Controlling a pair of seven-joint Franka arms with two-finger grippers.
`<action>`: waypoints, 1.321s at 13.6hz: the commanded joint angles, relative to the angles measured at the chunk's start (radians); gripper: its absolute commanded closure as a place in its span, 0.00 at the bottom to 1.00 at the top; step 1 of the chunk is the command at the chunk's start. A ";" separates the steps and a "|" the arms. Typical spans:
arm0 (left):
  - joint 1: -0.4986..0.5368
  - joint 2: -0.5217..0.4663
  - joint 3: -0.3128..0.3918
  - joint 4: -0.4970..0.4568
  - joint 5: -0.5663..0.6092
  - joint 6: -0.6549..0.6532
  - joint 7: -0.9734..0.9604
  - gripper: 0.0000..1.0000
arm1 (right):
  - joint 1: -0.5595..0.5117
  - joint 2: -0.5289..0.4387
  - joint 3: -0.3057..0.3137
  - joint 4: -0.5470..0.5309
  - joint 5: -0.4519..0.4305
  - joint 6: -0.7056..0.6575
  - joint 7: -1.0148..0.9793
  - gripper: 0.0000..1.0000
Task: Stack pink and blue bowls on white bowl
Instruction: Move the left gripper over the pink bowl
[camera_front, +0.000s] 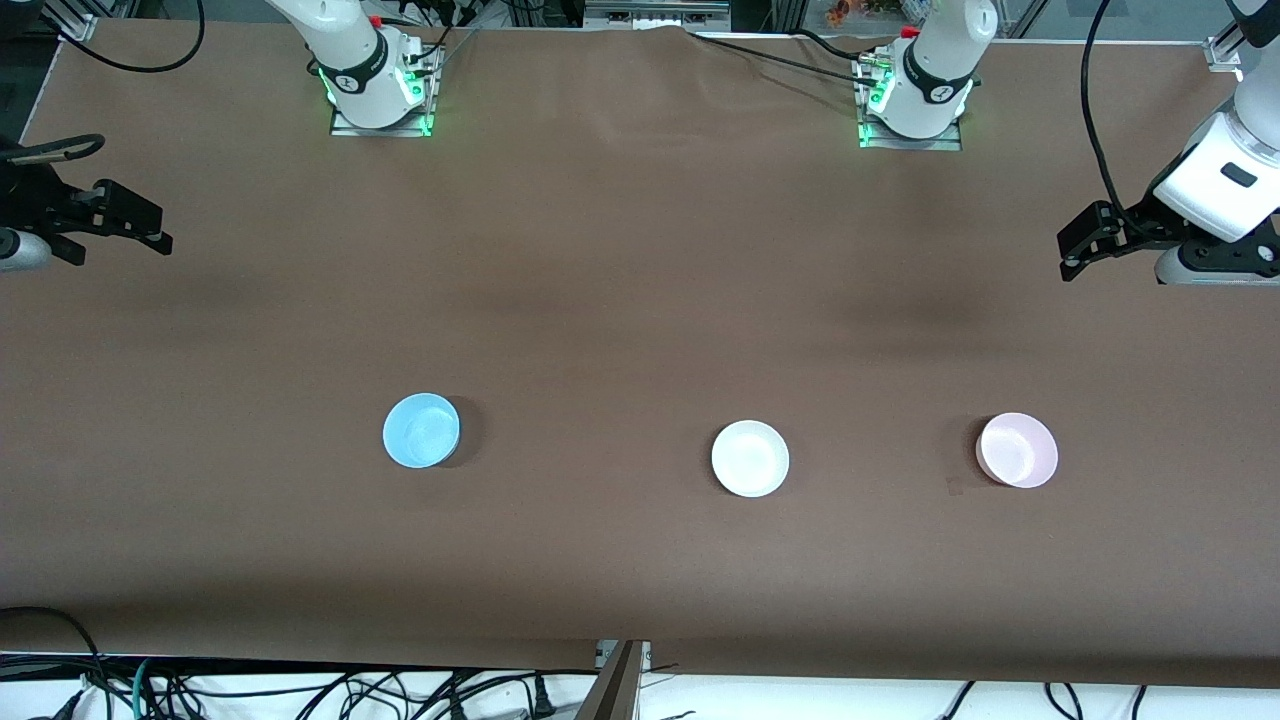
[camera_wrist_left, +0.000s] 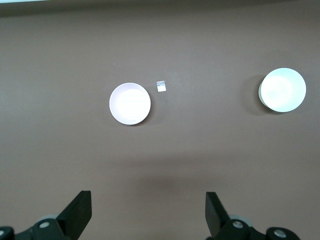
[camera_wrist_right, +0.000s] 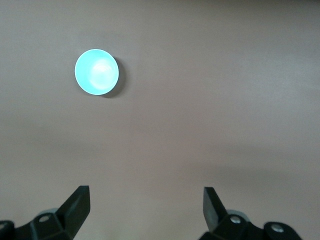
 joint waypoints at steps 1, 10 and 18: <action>0.005 0.016 0.000 0.033 -0.018 -0.015 0.004 0.00 | -0.009 -0.020 0.004 -0.020 0.016 0.000 0.004 0.00; 0.034 0.116 0.003 0.025 -0.032 0.013 0.019 0.00 | -0.009 -0.018 0.004 -0.020 0.013 -0.001 0.002 0.00; 0.060 0.318 0.003 0.025 -0.023 0.238 0.021 0.00 | -0.009 -0.020 0.004 -0.020 0.013 -0.003 0.002 0.00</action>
